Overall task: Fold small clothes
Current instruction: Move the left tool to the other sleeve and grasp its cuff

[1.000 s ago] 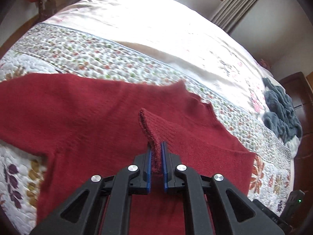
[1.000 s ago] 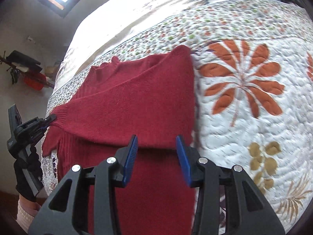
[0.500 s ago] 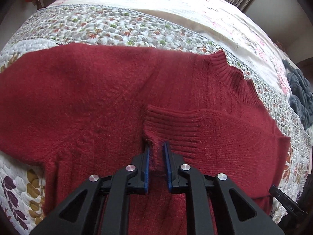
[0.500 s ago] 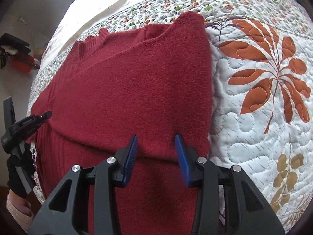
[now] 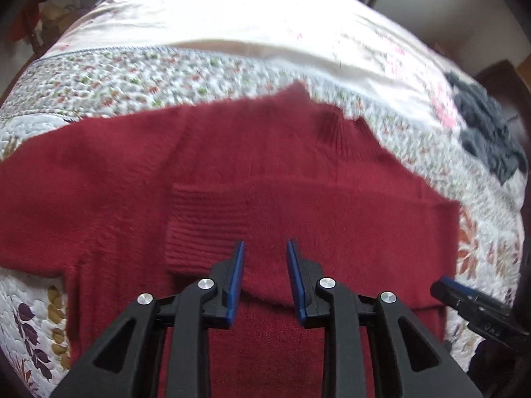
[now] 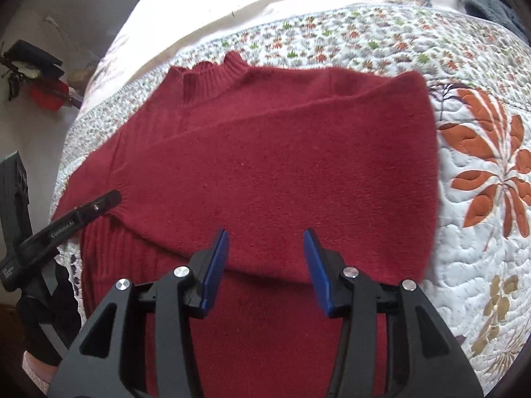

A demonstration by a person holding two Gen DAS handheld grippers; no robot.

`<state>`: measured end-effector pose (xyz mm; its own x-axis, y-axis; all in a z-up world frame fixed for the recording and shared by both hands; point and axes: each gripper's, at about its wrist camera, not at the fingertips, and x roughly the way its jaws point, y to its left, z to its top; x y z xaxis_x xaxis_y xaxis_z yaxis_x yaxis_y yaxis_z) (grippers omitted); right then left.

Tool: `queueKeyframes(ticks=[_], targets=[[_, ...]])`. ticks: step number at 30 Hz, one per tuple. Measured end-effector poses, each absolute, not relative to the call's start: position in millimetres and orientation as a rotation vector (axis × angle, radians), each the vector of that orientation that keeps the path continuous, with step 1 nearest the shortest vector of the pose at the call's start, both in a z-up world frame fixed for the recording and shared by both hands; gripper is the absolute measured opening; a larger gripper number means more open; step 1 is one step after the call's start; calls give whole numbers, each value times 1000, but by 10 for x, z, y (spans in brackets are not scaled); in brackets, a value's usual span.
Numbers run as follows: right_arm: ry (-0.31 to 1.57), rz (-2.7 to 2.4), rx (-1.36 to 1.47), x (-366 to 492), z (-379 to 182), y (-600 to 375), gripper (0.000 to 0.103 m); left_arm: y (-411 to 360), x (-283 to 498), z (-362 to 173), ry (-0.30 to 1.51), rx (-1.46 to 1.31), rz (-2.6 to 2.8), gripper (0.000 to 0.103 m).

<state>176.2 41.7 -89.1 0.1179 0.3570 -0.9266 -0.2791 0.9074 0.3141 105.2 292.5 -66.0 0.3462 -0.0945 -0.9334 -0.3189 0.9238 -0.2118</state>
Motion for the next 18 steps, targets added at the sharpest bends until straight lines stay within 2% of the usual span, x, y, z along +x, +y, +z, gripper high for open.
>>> queueKeyframes(ticks=[8,15,18], targets=[[1392,413,15,1750,-1312,506,48,2918,1044,-976,1244,-369,138,26],[1409,403,37,1765,-1315,483,49,2937,1074,-975,1235,-363,116,26],[1386,391,47,1729,-1115,457,49,3002,1039,-821,1217,-418,108,26]])
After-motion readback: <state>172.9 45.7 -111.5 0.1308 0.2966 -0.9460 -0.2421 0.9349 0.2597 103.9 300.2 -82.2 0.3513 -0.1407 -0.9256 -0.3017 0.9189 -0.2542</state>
